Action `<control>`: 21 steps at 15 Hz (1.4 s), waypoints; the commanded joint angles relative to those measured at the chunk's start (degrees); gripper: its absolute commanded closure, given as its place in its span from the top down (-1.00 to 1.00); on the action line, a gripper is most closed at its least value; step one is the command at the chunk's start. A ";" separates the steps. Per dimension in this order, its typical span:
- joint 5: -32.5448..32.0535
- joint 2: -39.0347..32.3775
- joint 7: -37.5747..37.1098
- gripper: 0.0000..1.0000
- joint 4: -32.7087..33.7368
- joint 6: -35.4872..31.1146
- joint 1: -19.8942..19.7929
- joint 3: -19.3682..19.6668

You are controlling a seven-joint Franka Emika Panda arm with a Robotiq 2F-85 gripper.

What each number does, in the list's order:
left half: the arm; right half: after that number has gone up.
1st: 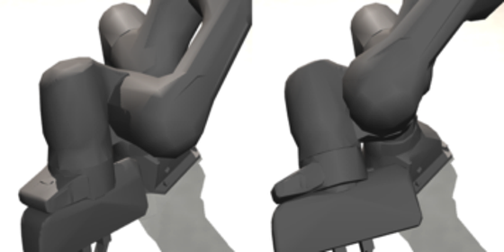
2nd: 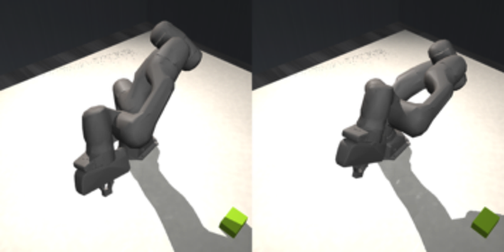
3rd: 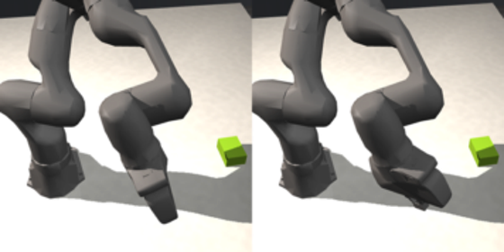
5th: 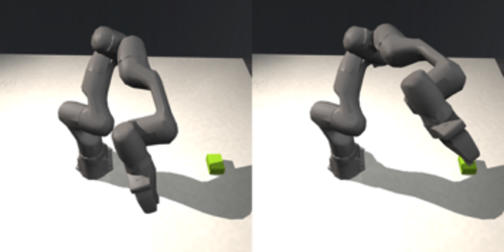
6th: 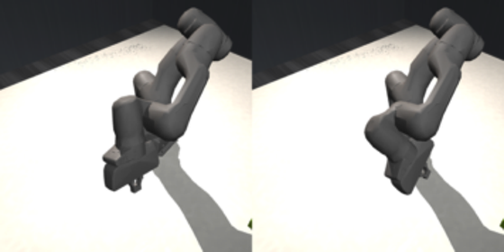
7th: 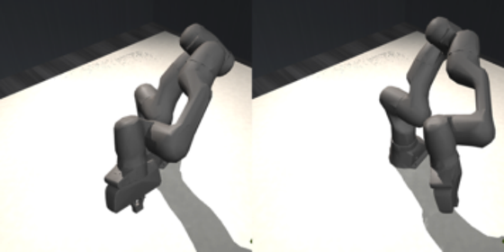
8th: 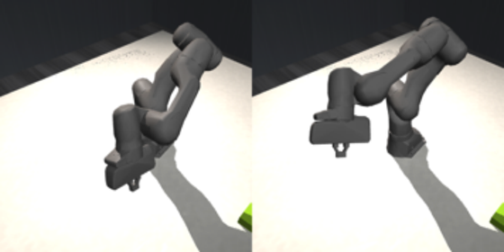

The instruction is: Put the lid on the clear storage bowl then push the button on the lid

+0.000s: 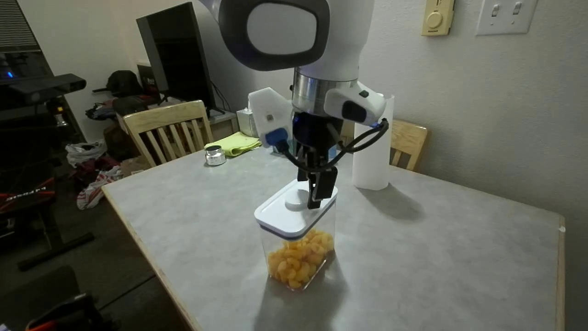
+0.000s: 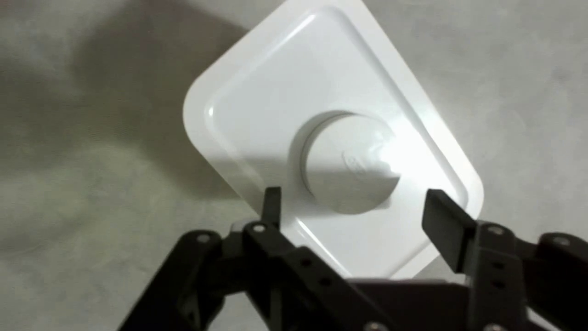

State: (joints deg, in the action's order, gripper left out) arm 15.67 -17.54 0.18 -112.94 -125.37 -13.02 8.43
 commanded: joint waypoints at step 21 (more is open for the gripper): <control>-2.90 2.39 -4.52 -1.00 -0.03 4.92 2.36 0.26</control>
State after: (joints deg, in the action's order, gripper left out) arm 15.06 -16.74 -1.80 -112.42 -123.94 -11.35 8.41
